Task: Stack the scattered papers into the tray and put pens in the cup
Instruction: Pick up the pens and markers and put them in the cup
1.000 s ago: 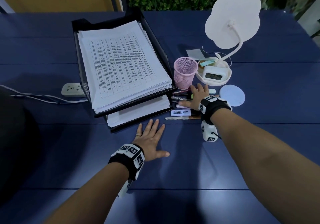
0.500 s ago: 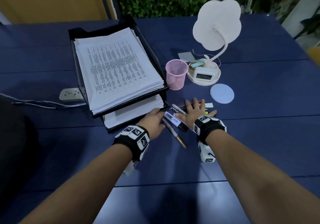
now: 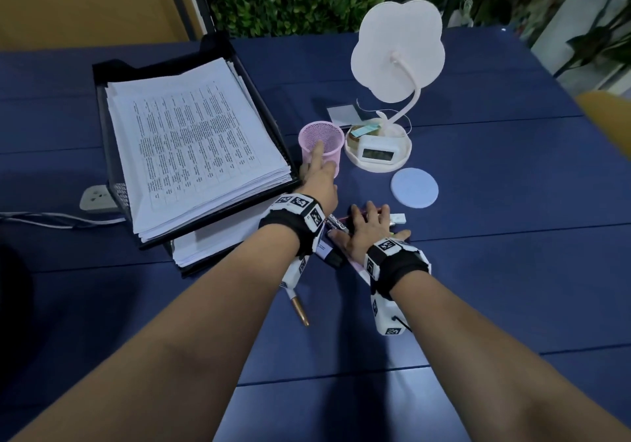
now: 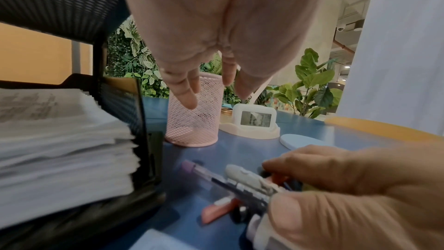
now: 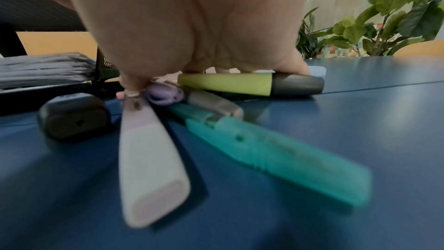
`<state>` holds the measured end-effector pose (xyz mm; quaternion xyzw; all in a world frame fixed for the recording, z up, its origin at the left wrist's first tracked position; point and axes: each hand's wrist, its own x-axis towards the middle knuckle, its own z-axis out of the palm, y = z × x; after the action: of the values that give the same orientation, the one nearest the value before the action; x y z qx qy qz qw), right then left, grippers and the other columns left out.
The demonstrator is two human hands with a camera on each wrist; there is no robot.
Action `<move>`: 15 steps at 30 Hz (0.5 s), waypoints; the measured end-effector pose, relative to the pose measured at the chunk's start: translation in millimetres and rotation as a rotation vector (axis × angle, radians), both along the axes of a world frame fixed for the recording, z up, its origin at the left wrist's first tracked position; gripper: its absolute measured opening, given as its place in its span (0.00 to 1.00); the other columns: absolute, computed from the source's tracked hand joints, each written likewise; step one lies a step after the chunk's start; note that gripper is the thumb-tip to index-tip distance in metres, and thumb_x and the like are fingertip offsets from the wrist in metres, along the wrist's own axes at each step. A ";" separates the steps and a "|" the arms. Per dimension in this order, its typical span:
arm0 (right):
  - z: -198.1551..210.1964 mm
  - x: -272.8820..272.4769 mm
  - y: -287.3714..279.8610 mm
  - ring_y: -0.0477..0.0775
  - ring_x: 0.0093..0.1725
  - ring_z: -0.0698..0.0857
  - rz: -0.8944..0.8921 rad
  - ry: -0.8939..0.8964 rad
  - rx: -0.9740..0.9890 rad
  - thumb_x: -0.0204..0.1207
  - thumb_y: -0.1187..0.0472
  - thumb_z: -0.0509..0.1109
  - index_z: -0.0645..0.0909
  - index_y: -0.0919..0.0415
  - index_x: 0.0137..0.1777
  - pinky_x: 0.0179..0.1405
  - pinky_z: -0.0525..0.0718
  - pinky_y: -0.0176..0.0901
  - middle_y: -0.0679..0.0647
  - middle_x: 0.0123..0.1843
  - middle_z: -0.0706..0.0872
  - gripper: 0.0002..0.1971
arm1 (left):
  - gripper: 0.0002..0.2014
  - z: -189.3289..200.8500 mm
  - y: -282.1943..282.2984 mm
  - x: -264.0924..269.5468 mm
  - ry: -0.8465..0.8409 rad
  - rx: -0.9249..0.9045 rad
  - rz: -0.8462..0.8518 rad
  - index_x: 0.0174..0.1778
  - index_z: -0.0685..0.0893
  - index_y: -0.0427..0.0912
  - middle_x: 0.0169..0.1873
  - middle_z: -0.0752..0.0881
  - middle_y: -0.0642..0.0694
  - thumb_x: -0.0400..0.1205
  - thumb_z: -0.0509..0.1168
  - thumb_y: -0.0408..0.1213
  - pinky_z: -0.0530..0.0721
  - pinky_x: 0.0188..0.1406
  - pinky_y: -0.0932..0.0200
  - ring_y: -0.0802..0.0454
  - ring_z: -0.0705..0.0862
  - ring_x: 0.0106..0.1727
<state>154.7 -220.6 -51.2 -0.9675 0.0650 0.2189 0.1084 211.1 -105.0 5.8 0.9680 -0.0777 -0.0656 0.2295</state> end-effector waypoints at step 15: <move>0.5 -6.6 -6.5 0.60 0.84 0.38 0.012 0.014 0.014 0.75 0.29 0.49 0.47 0.43 0.82 0.70 0.52 0.82 0.47 0.85 0.44 0.38 | 0.14 -10.8 1.4 4.1 0.033 -0.004 0.045 0.65 0.79 0.37 0.65 0.73 0.36 0.85 0.57 0.36 0.75 0.64 0.51 0.39 0.76 0.64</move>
<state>148.1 -227.0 -50.7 -0.9656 0.0583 0.2267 0.1136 215.2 -103.6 -5.0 0.9678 -0.0520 -0.0763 0.2342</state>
